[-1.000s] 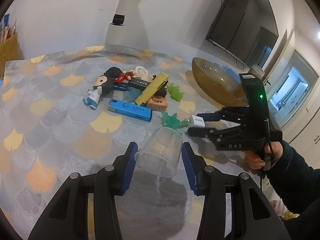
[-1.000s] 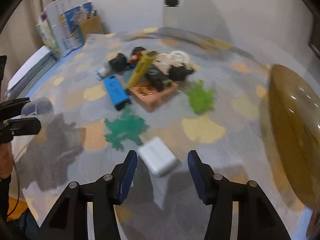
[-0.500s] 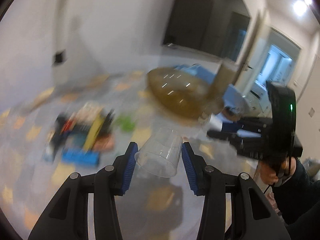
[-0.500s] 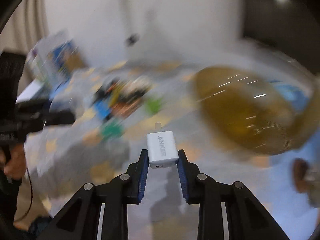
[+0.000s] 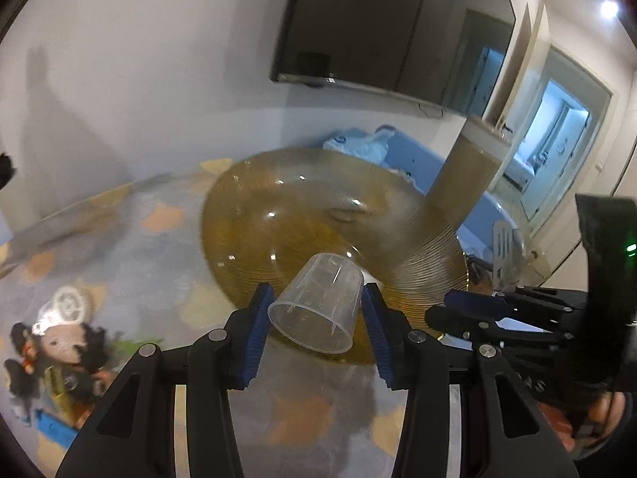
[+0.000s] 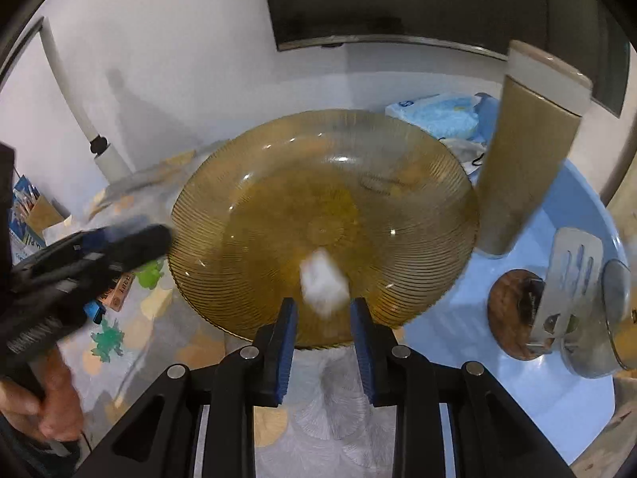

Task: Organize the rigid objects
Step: 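Carry cup and charger into the amber glass bowl and open both tools, then move both open tools back over the object pile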

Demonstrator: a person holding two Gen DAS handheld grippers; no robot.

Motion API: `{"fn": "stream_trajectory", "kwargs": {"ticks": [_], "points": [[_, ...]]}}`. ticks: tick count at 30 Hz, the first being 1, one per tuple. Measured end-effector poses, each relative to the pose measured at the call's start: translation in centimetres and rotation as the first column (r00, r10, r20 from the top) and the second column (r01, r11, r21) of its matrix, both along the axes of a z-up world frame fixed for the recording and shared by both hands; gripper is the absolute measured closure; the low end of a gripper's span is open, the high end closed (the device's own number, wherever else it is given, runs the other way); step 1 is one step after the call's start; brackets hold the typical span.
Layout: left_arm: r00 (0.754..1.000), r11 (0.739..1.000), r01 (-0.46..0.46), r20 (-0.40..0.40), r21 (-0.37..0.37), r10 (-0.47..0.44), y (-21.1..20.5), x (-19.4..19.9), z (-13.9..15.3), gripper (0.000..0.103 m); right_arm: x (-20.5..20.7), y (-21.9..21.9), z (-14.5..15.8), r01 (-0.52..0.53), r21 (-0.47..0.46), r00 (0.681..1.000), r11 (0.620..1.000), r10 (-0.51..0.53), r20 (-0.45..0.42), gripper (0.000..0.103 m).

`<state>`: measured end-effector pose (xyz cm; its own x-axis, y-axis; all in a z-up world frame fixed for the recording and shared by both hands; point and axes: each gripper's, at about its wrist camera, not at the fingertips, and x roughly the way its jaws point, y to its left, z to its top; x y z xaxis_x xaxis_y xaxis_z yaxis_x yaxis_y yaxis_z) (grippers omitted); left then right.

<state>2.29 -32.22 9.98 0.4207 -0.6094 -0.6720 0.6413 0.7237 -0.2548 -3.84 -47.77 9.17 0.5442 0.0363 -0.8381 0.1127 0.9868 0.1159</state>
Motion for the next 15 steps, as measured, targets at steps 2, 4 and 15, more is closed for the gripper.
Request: {"fn": "stream_trajectory", "kwargs": {"ticks": [2, 4, 15], "points": [[1.0, 1.0, 0.012, -0.005, 0.028, -0.012, -0.5, 0.2, -0.3, 0.049, 0.5, 0.0, -0.1, -0.006, 0.014, 1.0, 1.0, 0.007, -0.014, 0.075], [1.0, 0.995, -0.026, 0.003, 0.096, 0.026, -0.3, 0.0, -0.1, 0.024, 0.2, -0.6, -0.1, 0.012, 0.029, 1.0, 1.0, -0.012, -0.021, 0.074], [0.976, 0.976, -0.203, 0.063, -0.072, 0.208, 14.6, -5.8, 5.3, 0.024, -5.5, 1.6, 4.1, -0.05, 0.08, 0.988, 0.996, 0.038, 0.152, 0.05]]}}
